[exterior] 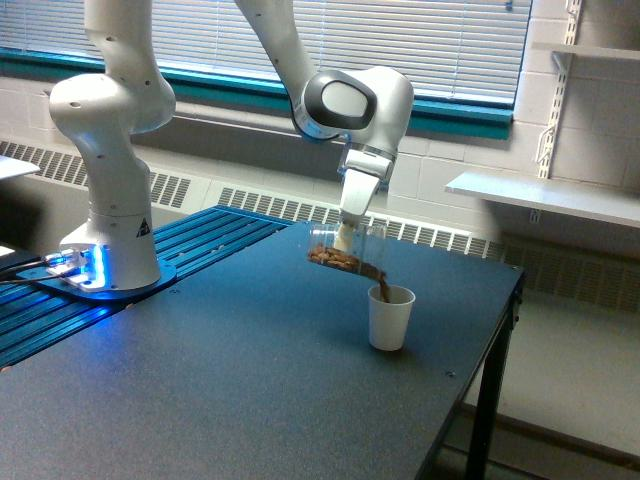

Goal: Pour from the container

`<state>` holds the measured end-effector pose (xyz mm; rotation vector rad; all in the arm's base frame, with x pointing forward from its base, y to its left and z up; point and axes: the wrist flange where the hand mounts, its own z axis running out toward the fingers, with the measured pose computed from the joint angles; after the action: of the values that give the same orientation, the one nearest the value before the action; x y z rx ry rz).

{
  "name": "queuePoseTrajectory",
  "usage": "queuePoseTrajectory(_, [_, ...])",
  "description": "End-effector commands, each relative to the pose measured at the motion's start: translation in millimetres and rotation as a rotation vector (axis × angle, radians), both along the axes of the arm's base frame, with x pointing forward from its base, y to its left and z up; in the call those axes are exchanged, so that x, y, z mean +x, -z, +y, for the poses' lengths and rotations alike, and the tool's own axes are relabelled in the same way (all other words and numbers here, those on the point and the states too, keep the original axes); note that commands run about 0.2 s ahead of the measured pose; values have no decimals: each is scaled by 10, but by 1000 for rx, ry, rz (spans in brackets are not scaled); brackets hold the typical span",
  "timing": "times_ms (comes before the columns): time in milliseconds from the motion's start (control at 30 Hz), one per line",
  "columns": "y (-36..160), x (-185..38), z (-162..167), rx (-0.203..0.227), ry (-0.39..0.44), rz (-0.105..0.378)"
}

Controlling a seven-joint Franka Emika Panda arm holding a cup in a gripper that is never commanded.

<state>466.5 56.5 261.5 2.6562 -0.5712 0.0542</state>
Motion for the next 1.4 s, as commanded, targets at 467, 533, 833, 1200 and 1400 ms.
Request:
queuePoseTrajectory(467, [-15,28,55,-40,3,20])
queuePoseTrajectory(533, [-20,35,55,-42,6,21])
queuePoseTrajectory(833, [-42,59,76,-58,12,27])
queuePoseTrajectory(1200, [-43,70,113,-76,12,43])
queuePoseTrajectory(1400, [-29,57,134,-88,11,59])
